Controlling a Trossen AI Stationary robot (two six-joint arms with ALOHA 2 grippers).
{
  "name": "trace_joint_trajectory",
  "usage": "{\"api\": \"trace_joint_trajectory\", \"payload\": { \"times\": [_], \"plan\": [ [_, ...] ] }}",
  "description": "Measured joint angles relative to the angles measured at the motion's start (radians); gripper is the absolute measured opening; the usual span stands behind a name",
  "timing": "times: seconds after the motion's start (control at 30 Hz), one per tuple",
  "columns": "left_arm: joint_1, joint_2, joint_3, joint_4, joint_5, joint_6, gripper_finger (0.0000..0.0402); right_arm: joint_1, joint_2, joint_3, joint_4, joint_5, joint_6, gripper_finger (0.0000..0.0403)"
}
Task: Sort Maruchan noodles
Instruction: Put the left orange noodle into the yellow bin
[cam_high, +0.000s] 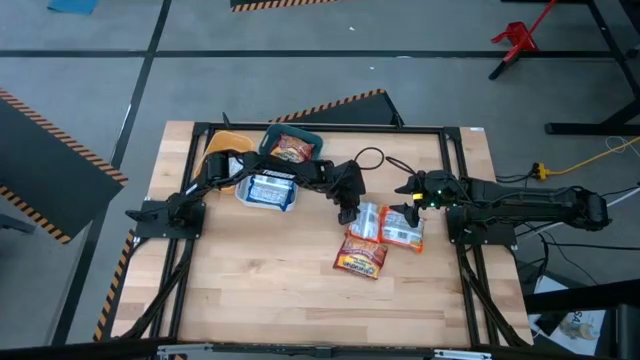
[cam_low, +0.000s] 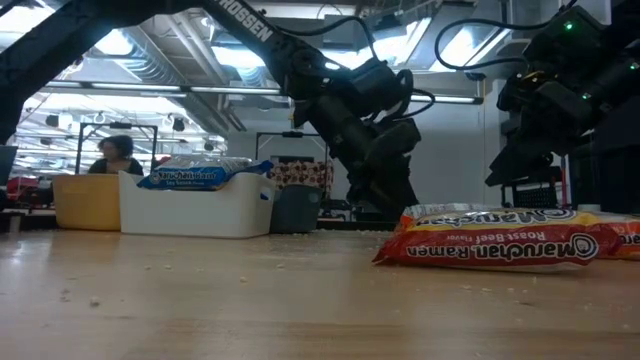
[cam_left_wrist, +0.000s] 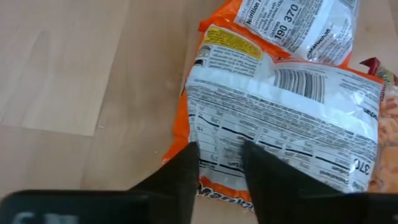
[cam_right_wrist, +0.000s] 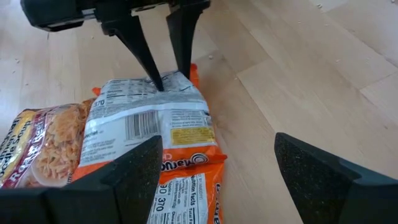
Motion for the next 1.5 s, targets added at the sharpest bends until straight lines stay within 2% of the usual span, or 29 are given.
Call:
{"api": "trace_joint_trajectory", "payload": {
  "times": [0.23, 0.3, 0.67, 1.2, 1.5],
  "plan": [
    [0.002, 0.001, -0.003, -0.009, -0.021, -0.026, 0.0024, 0.000, 0.000, 0.000, 0.000, 0.000, 0.000, 0.0296],
    [0.002, -0.002, -0.003, -0.010, -0.028, -0.046, 0.0010, 0.000, 0.000, 0.000, 0.000, 0.000, 0.000, 0.0296],
    [-0.010, -0.020, -0.004, -0.018, -0.029, -0.100, 0.0004, 0.000, 0.000, 0.000, 0.000, 0.000, 0.018, 0.0296],
    [-0.020, -0.286, -0.003, -0.224, -0.165, -0.124, 0.0001, 0.000, 0.000, -0.001, 0.005, 0.026, 0.018, 0.0296],
    [0.006, -0.482, 0.000, -0.420, -0.355, -0.123, 0.0000, 0.000, 0.000, -0.001, 0.005, 0.026, 0.018, 0.0296]
  ]
}}
